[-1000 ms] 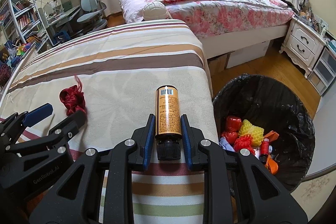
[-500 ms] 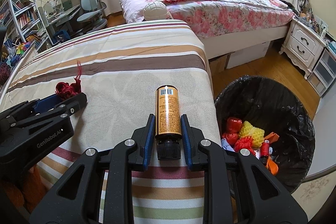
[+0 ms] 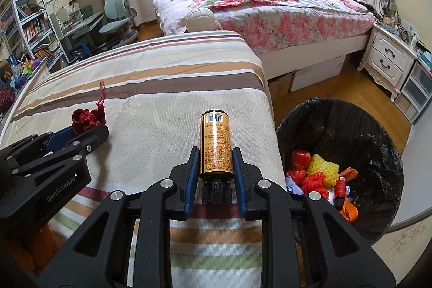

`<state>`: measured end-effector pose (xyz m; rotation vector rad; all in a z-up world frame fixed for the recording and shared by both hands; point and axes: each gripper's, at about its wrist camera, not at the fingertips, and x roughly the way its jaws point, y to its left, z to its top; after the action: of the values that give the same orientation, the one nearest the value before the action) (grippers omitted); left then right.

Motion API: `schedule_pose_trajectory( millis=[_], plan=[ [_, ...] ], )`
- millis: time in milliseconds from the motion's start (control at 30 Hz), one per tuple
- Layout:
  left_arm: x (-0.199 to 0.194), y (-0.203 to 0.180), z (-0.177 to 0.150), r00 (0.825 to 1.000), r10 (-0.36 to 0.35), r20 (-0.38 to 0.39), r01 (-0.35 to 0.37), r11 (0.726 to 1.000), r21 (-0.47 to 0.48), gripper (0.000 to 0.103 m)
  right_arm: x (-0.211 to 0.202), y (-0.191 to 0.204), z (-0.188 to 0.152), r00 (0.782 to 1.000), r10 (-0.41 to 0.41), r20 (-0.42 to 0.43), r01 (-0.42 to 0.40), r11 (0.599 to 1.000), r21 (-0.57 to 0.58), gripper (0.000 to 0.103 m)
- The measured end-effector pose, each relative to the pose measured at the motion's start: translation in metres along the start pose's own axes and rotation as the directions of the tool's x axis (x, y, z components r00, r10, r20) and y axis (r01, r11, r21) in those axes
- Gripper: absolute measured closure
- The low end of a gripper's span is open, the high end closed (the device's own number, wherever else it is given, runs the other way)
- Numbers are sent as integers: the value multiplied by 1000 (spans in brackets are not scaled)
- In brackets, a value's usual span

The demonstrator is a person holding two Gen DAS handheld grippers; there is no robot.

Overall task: Collect trash
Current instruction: 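Grasp the red ribbon with the left tool while the right holds the bottle, then carry the red ribbon and amber bottle in both tools over the bin, then open both tools over the bin to drop the ribbon and bottle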

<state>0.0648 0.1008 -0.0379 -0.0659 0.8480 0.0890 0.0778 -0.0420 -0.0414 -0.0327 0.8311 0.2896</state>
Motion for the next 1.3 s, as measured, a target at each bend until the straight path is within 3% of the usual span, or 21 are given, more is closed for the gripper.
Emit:
schedule_pose_trajectory(
  millis=[333,633,1000,1300],
  plan=[
    [-26,-25,2,997,-62,51,60,998,31,64,-36,-28,-6,996,-47,70,43,998,54,79],
    [-38,-75,5,986,-140,91,129,985,118,64,-60,-80,-11,983,-147,106,131,982,139,79],
    [-27,-140,10,973,-206,100,181,959,217,64,-64,-137,-17,965,-240,104,211,949,235,79],
    [-9,-176,20,971,-217,101,183,945,272,64,-57,-166,-19,954,-283,96,246,926,287,79]
  ],
)
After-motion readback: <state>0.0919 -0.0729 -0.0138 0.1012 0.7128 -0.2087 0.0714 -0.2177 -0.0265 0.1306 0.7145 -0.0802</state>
